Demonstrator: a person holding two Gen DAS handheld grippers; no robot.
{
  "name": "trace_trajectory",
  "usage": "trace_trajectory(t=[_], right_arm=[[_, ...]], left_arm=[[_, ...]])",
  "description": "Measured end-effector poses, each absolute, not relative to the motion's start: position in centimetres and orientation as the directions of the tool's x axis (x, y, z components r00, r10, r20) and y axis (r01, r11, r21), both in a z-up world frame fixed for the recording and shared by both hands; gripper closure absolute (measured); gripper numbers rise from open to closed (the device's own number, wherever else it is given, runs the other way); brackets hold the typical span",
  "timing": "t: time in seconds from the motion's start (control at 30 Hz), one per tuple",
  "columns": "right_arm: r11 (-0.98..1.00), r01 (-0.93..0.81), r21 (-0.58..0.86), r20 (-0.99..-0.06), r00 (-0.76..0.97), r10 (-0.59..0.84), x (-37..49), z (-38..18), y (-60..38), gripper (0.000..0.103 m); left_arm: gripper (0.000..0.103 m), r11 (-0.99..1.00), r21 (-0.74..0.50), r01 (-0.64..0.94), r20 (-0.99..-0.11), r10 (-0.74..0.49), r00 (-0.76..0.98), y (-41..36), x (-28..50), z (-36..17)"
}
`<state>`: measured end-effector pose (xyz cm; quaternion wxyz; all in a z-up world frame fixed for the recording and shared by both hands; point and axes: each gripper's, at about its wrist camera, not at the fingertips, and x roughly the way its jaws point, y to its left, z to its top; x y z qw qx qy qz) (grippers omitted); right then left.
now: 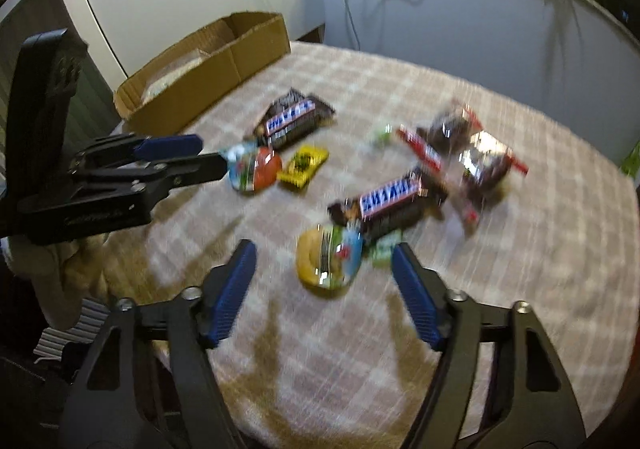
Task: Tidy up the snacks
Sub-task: 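Grasp the yellow-lidded cup snack with the right gripper while the left gripper grasps a round candy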
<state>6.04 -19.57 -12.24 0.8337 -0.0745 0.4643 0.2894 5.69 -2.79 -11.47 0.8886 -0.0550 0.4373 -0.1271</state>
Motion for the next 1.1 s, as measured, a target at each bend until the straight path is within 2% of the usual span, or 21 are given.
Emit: trace_trajectory(t=[0.23,0.47,0.63,0.8,0.87,1.1], right_arm=[[0.823,-0.535,0.192,-0.825,0.366,0.431,6.2,-14.0,-19.8,0.044],[0.818,-0.54,0.197,-0.827,0.357,0.434,6.8,-14.8,-18.9,0.045],[0.826,-0.534,0.181,-0.835,0.36,0.416,7.3,-15.3,-18.2,0.052],[0.827,-0.545,0.139,-0.841,0.376,0.39,7.3,-15.5,-17.5,0.054],[0.832,-0.543,0.112,-0.844,0.39,0.368,7.3,-15.5,-17.3,0.06],[0.833,-0.544,0.105,-0.845,0.393,0.363,7.2,-15.5,-17.4,0.065]], left_arm=[[0.055,0.968,-0.158,0.197,-0.792,-0.244,0.56,-4.0,6.9,-13.0],[0.055,0.971,-0.125,0.202,-0.799,-0.22,0.56,-4.4,7.8,-13.5],[0.063,0.973,-0.108,0.206,-0.797,-0.209,0.567,-4.5,8.0,-13.6],[0.07,0.973,-0.067,0.221,-0.793,-0.187,0.58,-4.6,7.8,-13.8],[0.071,0.972,-0.072,0.222,-0.791,-0.191,0.582,-4.5,7.8,-13.8],[0.072,0.971,-0.074,0.227,-0.789,-0.196,0.582,-4.6,7.7,-13.8]])
